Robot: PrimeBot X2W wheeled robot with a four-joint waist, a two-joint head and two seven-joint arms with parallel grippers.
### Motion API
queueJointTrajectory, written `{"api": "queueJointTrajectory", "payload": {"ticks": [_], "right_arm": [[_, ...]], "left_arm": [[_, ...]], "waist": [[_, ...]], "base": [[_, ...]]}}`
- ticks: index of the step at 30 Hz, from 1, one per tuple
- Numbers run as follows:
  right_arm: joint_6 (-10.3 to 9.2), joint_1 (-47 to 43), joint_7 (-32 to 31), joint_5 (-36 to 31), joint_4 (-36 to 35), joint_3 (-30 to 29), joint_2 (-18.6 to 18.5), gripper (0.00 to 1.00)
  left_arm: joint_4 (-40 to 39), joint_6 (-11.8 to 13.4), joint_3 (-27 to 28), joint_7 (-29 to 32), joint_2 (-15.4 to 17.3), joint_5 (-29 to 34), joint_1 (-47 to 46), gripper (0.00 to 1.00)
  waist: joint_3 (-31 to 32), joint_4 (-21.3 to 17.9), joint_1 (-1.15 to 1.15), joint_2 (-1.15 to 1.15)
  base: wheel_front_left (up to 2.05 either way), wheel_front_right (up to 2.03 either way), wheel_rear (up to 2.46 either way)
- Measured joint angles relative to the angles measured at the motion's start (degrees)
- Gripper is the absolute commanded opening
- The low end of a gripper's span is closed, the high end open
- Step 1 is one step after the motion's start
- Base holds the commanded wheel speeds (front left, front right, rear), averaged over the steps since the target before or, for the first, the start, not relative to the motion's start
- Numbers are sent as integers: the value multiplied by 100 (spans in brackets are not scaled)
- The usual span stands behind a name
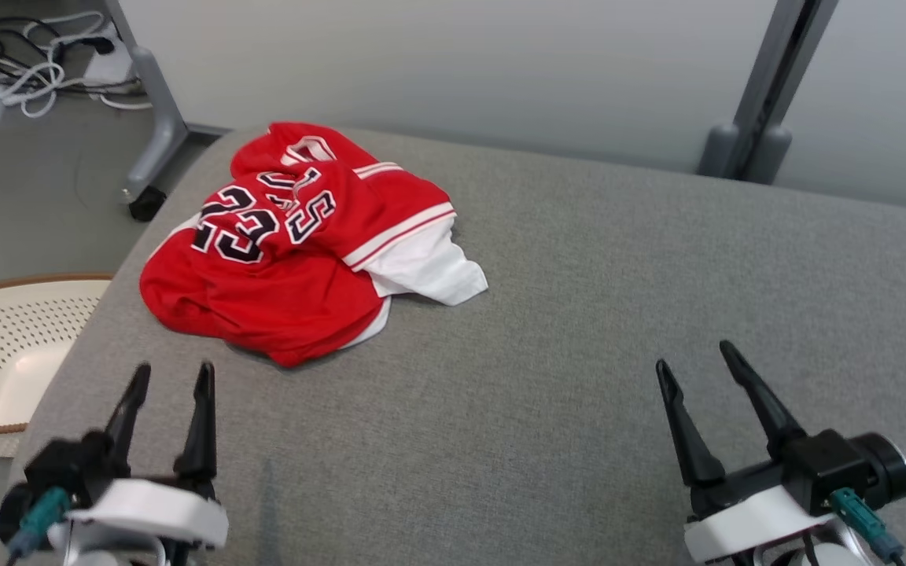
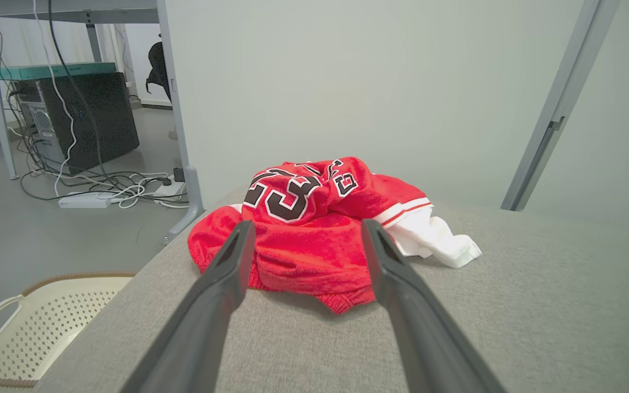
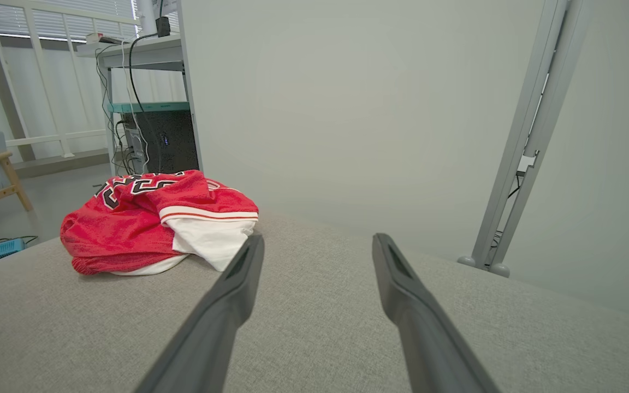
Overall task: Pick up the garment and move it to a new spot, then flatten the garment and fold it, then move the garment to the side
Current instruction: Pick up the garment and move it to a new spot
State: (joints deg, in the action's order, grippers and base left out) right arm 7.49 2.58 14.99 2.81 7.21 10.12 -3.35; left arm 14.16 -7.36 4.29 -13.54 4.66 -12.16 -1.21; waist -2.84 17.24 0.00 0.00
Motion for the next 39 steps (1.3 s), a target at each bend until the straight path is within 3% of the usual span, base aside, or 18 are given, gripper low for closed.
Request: {"api": "queueJointTrajectory", "payload": {"ticks": [6,12,18,24,25,26,27,29,34,39], "right_arm": [[0,554,1,-33,-257,32,-129,100],[0,831,0,-21,-318,192,-122,100],[0,988,1,11,-349,388,-114,100],[0,1043,1,31,-416,477,-143,100],[0,1048,1,37,-420,479,-148,100],[0,1047,1,37,-421,475,-159,100],[0,1046,1,37,-424,460,-167,100],[0,1034,1,37,-428,399,-174,100],[0,865,1,43,-416,256,-138,100],[0,604,1,101,-352,177,-58,100]], "left_arm": [[398,-9,-185,566,474,-290,-1553,100],[1283,-13,-523,1103,1256,-641,-2837,100],[2242,-14,-1004,1391,1849,-1177,-3581,100],[3267,-14,-1161,1434,2146,-1374,-3998,100],[3393,-14,-1218,1440,2172,-1396,-4030,66],[3488,-14,-1266,1454,2176,-1489,-4049,24],[3559,-14,-1323,1452,2170,-1577,-4063,0],[3616,-14,-1494,1422,2178,-1674,-4070,0],[3381,-14,-1604,688,2224,-1761,-4148,0],[2447,34,-1771,417,2112,-1616,-4109,0]], "waist": [[-829,-317,0,0],[-1634,-760,0,0],[-2081,-1333,0,0],[-2326,-1718,0,0],[-2344,-1759,0,0],[-2352,-1788,0,0],[-2346,-1799,0,0],[-2304,-1785,0,0],[-2088,-1676,0,0],[-1722,-1509,0,0]], "base": [[0,0,0],[0,0,0],[0,0,0],[0,0,0],[0,0,0],[0,0,0],[0,0,0],[0,0,0],[0,0,0],[0,0,0]]}}
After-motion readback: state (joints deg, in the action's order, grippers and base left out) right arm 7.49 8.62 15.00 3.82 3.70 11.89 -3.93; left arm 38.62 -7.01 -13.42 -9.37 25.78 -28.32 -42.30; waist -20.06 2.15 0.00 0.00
